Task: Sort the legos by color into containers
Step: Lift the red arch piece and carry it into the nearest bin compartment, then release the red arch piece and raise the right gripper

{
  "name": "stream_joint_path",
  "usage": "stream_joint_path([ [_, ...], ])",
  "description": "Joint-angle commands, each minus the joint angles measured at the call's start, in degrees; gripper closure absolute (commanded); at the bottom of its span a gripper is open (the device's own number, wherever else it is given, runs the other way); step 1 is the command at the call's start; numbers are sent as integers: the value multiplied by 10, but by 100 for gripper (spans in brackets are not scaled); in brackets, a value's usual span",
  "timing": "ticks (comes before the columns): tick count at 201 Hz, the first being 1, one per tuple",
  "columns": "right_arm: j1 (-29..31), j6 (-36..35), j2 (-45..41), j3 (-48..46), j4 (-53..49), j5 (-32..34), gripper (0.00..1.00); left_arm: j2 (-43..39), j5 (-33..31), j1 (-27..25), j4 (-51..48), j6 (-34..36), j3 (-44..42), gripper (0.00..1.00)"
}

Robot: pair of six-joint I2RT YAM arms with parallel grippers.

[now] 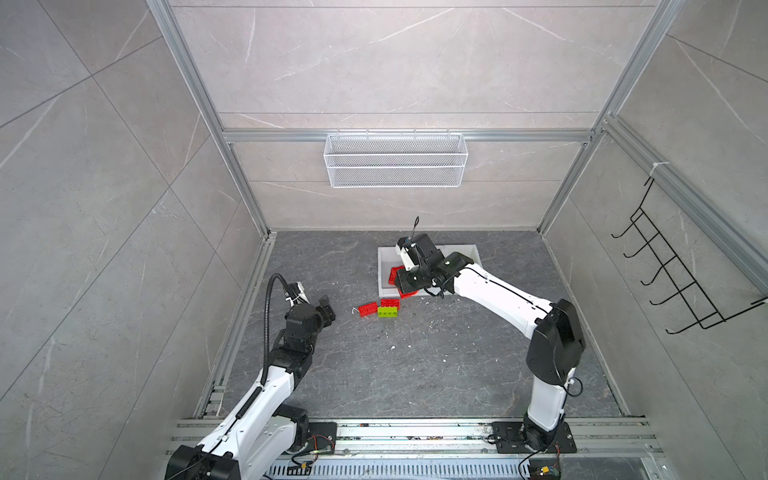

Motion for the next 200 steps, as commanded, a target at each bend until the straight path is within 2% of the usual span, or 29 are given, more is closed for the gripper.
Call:
stream_joint_path([
  [1, -7, -24, 70, 60, 1, -29, 71, -9, -9, 4, 9, -3, 2, 21],
  [46, -21, -20, 181, 190, -34, -28, 72, -3, -8, 4, 10, -4, 4, 21],
  [82, -30, -4, 233, 238, -42, -42, 72, -7, -11, 5, 8, -2, 3, 21],
  [115, -34, 3, 245, 243, -42, -43, 71, -13, -14, 6, 8, 0, 3, 21],
  [132, -36, 3, 245, 245, -43, -43, 66, -14, -15, 5, 8, -1, 2, 21],
  [161, -39, -3, 246, 266, -69, -40, 44, -6, -12, 5, 9, -1, 3, 21],
  [184, -38, -9, 225, 266, -79, -47, 38, 4, -15, 6, 17, 1, 2, 21],
  [200, -35, -11, 188, 233, -69, -52, 37, 9, -13, 5, 15, 0, 6, 21],
])
